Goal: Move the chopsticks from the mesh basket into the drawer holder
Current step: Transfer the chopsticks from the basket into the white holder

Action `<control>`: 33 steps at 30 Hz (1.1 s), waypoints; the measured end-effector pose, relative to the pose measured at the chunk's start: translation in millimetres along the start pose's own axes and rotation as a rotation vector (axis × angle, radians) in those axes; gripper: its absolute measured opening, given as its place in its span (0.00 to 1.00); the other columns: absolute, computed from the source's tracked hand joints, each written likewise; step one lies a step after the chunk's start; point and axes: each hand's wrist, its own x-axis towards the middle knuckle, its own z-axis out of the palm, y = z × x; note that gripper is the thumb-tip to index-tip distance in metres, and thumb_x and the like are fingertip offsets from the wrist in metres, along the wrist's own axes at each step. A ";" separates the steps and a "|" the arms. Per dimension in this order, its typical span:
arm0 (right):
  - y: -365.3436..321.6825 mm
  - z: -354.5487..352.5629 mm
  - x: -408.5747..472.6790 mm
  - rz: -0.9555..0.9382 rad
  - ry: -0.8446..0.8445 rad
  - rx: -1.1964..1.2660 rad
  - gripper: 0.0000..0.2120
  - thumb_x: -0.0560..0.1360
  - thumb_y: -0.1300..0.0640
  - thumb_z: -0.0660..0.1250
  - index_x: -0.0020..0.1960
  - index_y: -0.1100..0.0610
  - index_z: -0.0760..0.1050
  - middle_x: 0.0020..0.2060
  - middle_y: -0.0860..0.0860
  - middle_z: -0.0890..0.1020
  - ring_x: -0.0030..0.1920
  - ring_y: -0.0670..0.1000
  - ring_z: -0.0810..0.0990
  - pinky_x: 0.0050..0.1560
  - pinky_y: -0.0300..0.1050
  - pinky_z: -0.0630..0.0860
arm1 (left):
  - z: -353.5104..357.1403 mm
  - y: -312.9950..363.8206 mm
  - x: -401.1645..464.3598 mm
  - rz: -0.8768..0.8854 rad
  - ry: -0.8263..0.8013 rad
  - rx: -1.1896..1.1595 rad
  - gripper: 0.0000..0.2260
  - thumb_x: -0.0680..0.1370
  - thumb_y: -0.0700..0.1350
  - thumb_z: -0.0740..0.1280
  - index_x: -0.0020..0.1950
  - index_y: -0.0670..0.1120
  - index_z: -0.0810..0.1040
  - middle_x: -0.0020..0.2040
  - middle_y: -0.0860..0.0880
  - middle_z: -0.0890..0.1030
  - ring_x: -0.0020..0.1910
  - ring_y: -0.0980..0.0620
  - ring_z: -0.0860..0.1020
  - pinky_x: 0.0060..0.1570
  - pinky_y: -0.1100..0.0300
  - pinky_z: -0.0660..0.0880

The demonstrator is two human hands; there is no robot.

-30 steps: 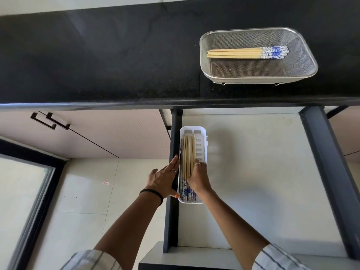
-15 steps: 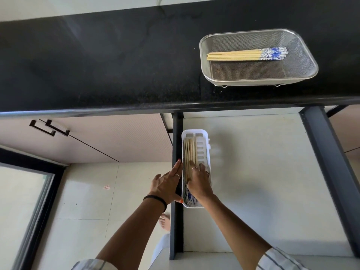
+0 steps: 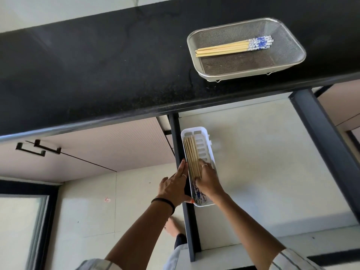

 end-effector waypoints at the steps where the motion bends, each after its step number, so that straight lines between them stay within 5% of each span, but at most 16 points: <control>1: -1.4 0.3 0.2 0.019 0.008 0.022 0.32 0.71 0.68 0.61 0.74 0.59 0.61 0.67 0.57 0.73 0.68 0.58 0.70 0.70 0.53 0.67 | -0.1 0.4 -0.8 -0.001 -0.004 -0.004 0.56 0.68 0.58 0.75 0.79 0.49 0.37 0.78 0.57 0.34 0.59 0.47 0.78 0.60 0.54 0.73; 10: -2.5 12.2 -10.6 -0.016 0.029 -0.011 0.26 0.75 0.69 0.58 0.72 0.59 0.65 0.68 0.59 0.68 0.69 0.61 0.69 0.72 0.53 0.64 | 1.7 2.4 -5.9 -0.015 -0.008 -0.027 0.55 0.69 0.57 0.75 0.79 0.50 0.36 0.78 0.57 0.34 0.59 0.48 0.78 0.61 0.53 0.73; 16: 9.4 13.6 -15.7 -0.070 -0.196 -0.265 0.25 0.76 0.70 0.56 0.71 0.57 0.69 0.79 0.51 0.45 0.77 0.57 0.53 0.76 0.48 0.56 | 2.1 3.8 -7.9 -0.034 0.017 -0.019 0.56 0.68 0.58 0.75 0.79 0.50 0.36 0.80 0.55 0.45 0.61 0.48 0.77 0.61 0.54 0.73; 23: 8.8 8.8 -17.7 -0.057 -0.264 -0.258 0.36 0.77 0.66 0.59 0.79 0.53 0.47 0.79 0.52 0.43 0.77 0.60 0.57 0.75 0.53 0.59 | 1.8 7.9 -9.4 -0.046 0.028 0.038 0.55 0.69 0.58 0.75 0.79 0.48 0.37 0.80 0.56 0.44 0.66 0.49 0.74 0.62 0.54 0.71; 27: 9.8 7.5 -19.9 -0.070 -0.282 -0.237 0.37 0.77 0.63 0.61 0.79 0.56 0.44 0.79 0.55 0.44 0.76 0.60 0.58 0.75 0.52 0.61 | 2.7 10.9 -11.0 -0.057 0.025 0.054 0.52 0.71 0.57 0.74 0.79 0.48 0.38 0.79 0.56 0.39 0.68 0.50 0.71 0.63 0.53 0.71; 33: 12.4 6.1 -27.9 0.053 -0.291 -0.207 0.40 0.77 0.60 0.63 0.78 0.64 0.39 0.78 0.59 0.42 0.78 0.58 0.47 0.77 0.49 0.52 | -2.3 14.8 -12.7 -0.061 -0.001 0.153 0.52 0.71 0.61 0.72 0.79 0.46 0.38 0.79 0.54 0.37 0.64 0.49 0.75 0.61 0.52 0.72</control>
